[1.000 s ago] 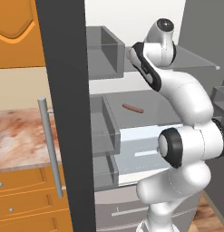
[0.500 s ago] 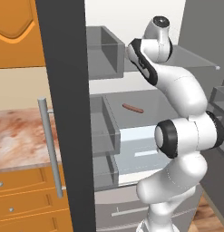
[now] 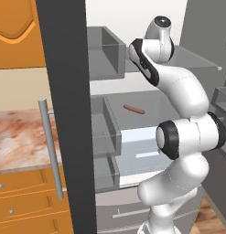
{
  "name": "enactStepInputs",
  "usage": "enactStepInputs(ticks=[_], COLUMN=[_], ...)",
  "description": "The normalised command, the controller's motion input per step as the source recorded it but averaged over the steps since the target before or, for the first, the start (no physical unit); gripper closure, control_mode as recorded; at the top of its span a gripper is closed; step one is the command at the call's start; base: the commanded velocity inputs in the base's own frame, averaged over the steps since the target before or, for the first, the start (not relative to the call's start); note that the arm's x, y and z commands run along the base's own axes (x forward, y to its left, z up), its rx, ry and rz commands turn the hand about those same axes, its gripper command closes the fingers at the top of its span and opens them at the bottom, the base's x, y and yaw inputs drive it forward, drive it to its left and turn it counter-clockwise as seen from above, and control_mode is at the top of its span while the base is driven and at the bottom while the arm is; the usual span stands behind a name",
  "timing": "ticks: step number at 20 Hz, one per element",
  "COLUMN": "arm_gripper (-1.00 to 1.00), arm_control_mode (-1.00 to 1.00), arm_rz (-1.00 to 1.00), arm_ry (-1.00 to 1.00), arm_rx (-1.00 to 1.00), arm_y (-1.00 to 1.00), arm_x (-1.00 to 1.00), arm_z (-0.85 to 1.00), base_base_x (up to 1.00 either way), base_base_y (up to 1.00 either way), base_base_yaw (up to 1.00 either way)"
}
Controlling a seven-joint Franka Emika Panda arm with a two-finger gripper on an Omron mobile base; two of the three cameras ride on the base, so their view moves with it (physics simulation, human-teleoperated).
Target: Retrieve the sausage and cheese from the fridge and place them on the cutting board on the counter.
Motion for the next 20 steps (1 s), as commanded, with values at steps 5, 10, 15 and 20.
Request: enactStepInputs(ticks=[5,10,15,20], arm_gripper=[1.00,1.00,1.00,1.00], arm_control_mode=[-1.00,-1.00,-1.00,-1.00], arm_rz=[0.00,0.00,0.00,0.00], arm_ry=[-0.09,-0.15,-0.16,-0.09], arm_rx=[0.00,0.06,0.05,0.00], arm_y=[0.00,-0.17,-0.26,-0.03], arm_x=[-0.37,-0.99,-1.00,-1.00], arm_z=[0.01,0.10,0.09,0.19], base_base_x=[0.00,0.00,0.00,0.00], base_base_y=[0.00,0.00,0.00,0.00], base_base_yaw=[0.00,0.00,0.00,0.00])
